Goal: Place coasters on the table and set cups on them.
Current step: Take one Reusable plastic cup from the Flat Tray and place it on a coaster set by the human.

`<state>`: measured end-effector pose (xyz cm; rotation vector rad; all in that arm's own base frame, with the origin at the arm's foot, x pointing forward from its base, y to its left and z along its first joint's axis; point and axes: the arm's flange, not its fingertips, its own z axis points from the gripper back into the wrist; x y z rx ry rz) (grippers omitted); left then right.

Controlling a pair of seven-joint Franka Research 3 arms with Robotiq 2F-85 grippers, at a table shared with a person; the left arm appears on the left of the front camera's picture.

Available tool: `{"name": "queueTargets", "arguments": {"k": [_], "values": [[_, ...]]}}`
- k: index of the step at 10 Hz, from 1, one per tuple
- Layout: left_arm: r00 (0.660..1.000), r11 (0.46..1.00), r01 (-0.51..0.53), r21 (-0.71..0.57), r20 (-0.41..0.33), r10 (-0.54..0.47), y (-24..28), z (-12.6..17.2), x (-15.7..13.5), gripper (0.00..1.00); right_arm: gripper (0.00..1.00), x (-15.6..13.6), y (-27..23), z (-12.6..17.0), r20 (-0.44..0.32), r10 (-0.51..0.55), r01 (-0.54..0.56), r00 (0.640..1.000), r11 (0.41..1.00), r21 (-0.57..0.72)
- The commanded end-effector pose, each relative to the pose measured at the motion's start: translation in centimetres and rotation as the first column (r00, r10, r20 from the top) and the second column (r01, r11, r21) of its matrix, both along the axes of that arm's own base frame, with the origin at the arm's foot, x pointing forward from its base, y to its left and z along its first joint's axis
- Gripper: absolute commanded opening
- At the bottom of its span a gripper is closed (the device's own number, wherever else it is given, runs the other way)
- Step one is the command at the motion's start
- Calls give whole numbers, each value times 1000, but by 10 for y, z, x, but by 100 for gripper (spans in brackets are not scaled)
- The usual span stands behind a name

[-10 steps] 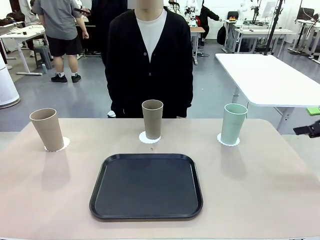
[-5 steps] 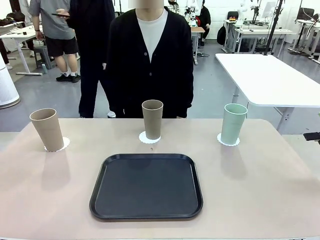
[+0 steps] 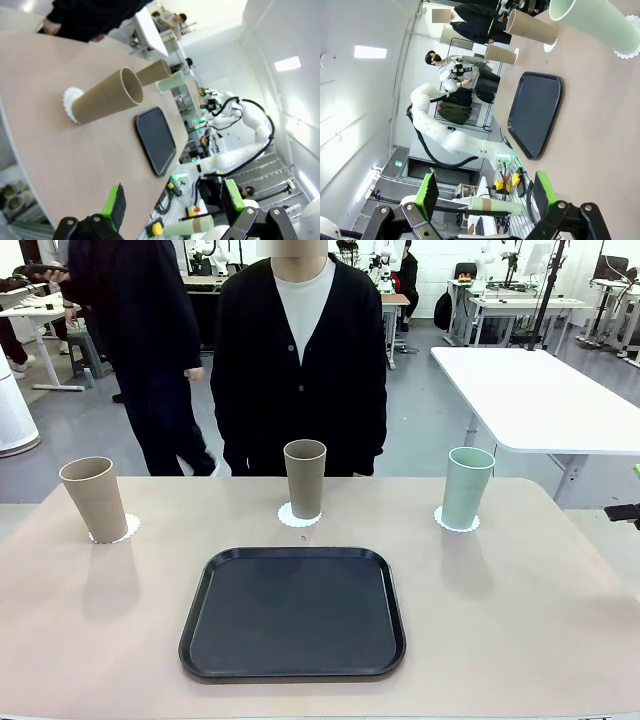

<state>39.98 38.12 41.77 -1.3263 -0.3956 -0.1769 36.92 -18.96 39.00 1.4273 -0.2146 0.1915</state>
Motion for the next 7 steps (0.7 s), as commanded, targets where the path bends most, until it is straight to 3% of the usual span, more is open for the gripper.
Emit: {"name": "queueTargets", "arguments": {"k": [1, 7], "values": [[1000, 1000, -3, 9, -5, 3, -1, 2, -1, 100, 100, 1, 0, -1, 1, -6, 6, 1000, 1000, -8], [1000, 1000, -3, 9, -5, 3, -1, 2, -1, 100, 100, 1, 0, -1, 1, -6, 6, 1000, 1000, -8]]}}
